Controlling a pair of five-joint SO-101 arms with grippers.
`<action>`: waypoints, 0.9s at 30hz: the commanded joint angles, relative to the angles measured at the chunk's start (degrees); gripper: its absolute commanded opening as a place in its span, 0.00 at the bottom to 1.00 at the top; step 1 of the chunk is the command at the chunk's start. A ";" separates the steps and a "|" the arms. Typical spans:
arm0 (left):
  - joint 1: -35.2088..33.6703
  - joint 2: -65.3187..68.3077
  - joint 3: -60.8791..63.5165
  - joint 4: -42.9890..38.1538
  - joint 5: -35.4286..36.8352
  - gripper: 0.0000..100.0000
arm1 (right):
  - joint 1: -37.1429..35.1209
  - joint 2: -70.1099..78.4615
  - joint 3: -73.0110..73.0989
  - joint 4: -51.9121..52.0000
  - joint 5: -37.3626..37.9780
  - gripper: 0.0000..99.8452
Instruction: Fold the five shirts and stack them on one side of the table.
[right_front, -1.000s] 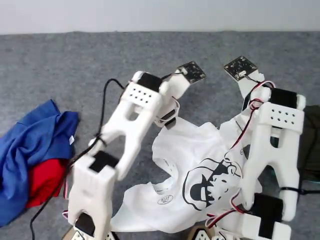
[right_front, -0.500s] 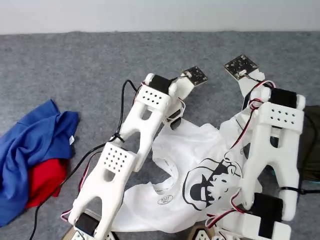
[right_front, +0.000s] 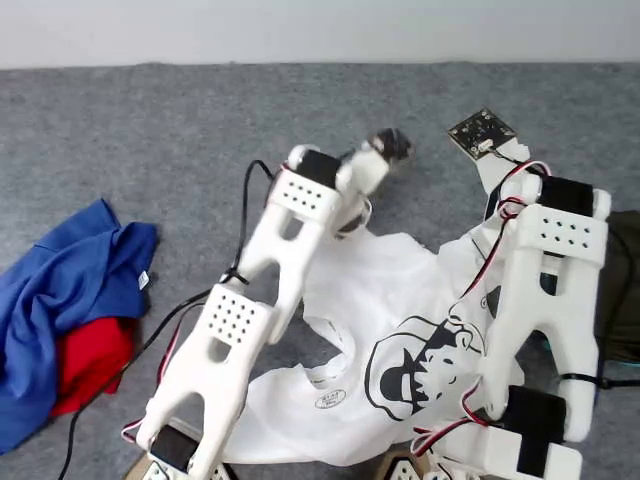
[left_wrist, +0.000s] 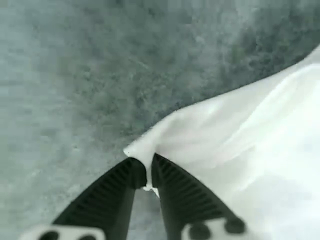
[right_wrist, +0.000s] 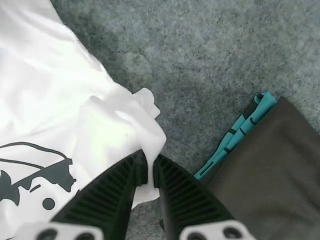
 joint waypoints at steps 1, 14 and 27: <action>-1.32 -9.49 -1.36 1.32 0.18 0.02 | 0.66 -0.75 -0.44 -0.66 -0.44 0.01; -7.65 -28.84 3.38 1.32 -3.87 0.02 | 0.40 -8.40 -5.36 -0.13 -3.16 0.01; -12.04 -59.34 3.30 -2.11 -11.08 0.02 | -4.62 -28.35 -17.49 -0.57 -2.99 0.01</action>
